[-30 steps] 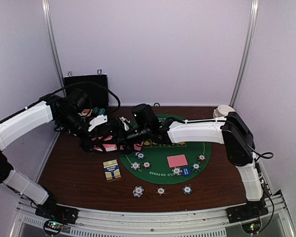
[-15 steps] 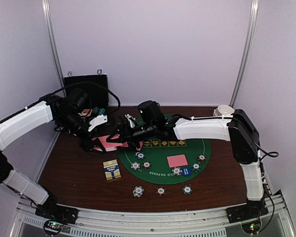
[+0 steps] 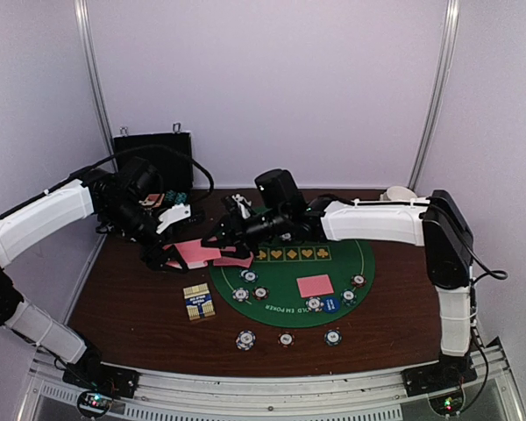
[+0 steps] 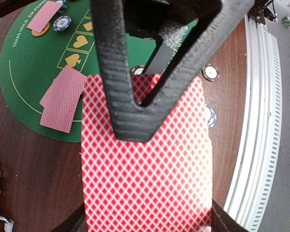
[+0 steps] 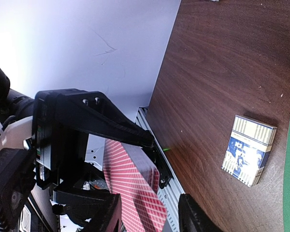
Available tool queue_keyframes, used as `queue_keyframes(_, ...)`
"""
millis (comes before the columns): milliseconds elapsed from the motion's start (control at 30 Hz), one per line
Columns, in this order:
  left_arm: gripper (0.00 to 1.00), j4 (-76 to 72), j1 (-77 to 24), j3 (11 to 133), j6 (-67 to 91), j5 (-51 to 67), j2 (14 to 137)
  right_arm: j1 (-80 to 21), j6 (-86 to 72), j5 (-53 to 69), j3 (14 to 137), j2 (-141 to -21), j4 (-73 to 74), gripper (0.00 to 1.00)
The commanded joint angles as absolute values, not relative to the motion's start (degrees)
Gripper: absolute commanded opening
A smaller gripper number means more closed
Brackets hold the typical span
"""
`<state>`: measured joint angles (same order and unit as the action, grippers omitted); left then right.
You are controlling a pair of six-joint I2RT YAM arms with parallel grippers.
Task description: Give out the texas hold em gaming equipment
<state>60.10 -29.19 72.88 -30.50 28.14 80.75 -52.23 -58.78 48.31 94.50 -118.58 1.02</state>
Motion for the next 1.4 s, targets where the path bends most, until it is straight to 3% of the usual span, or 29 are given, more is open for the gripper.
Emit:
queue_keyframes(0,0.0,59.0,-28.8,75.0,-30.3,29.5,79.9,-52.0,-60.9,49.9,92.5,-115.8,-1.7,0.37)
queue_keyframes(167,0.0,59.0,-28.8,74.8,-30.4,29.1,80.0,-52.0,-61.0,50.2,92.4,-115.0,-1.5,0.27)
queue_keyframes(367,0.0,59.0,-28.8,74.8,-30.4,28.6,80.3,-50.9,-60.4,50.4,92.0,-113.4,-0.4,0.07)
queue_keyframes(500,0.0,59.0,-28.8,74.8,-30.5,28.4,80.3,-50.1,-59.8,50.6,91.7,-112.2,1.4,0.0)
queue_keyframes(767,0.0,59.0,-28.8,74.9,-30.6,27.9,80.3,-46.9,-58.9,51.3,90.8,-110.4,3.3,0.0)
queue_keyframes(1033,0.0,59.1,-28.8,74.7,-30.7,27.5,80.0,-36.9,-55.1,51.6,90.7,-109.3,7.7,0.0)
queue_keyframes(1367,0.0,59.3,-28.8,74.8,-30.8,27.6,79.9,-23.4,-39.4,42.5,105.0,-120.5,26.4,0.0)
